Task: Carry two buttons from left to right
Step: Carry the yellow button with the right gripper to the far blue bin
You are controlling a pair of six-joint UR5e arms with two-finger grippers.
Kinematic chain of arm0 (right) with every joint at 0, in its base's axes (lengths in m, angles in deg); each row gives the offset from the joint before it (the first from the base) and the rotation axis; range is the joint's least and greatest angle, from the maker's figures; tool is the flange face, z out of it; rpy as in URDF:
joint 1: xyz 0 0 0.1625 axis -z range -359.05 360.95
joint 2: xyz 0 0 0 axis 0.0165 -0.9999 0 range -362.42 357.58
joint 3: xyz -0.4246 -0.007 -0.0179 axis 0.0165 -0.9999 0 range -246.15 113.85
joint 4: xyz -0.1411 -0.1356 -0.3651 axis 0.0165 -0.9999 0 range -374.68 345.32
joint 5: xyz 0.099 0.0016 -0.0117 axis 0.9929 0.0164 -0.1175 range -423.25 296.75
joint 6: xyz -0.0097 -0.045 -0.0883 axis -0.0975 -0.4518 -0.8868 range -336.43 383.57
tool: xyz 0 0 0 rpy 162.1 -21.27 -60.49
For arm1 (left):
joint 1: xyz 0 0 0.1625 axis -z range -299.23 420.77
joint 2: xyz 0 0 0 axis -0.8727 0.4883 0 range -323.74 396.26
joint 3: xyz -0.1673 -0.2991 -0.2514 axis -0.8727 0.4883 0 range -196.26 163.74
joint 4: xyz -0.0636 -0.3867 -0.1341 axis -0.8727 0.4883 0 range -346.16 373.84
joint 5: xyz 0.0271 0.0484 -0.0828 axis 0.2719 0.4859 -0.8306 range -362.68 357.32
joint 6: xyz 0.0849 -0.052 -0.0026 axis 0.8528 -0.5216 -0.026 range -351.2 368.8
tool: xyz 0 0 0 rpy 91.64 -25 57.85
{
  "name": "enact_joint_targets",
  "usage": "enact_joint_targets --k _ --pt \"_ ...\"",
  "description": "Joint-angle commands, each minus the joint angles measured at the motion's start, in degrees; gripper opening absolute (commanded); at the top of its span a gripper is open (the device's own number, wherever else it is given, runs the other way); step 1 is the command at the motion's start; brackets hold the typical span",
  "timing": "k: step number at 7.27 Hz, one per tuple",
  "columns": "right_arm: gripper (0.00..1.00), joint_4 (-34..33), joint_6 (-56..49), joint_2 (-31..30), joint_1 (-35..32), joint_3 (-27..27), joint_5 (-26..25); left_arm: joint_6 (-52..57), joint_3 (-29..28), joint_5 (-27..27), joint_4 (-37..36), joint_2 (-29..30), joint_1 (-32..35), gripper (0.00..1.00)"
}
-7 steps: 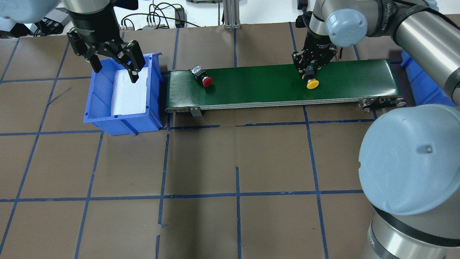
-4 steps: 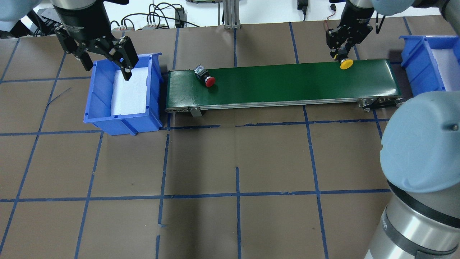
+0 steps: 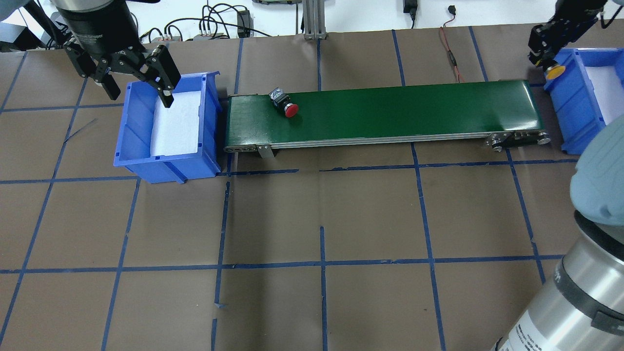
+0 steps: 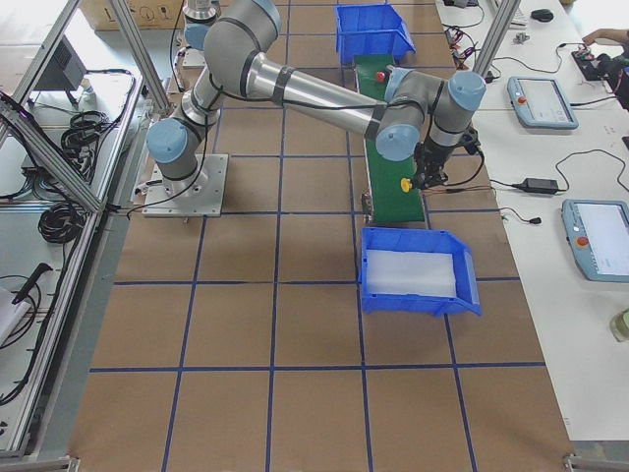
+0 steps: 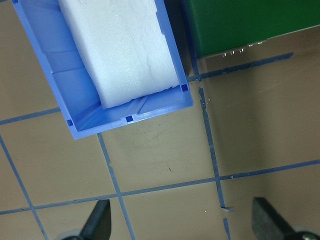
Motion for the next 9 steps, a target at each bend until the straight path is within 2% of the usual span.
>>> enact_joint_targets --k 1,3,7,9 --pt "0.13 -0.84 -7.53 -0.02 7.60 -0.13 0.03 -0.21 0.23 -0.92 0.07 -1.64 -0.14 1.00" --pt "0.14 -0.66 -8.69 -1.50 11.14 0.04 0.03 0.23 -1.61 1.01 -0.20 -1.47 -0.14 1.00" --pt "0.14 -1.01 -8.60 -0.02 14.22 2.93 0.12 -0.82 -0.04 -1.35 -0.20 -3.39 -0.75 1.00" --pt "0.14 -6.52 -8.52 1.99 14.23 6.27 0.11 -0.56 3.99 -1.44 -0.20 -5.85 -4.43 1.00"
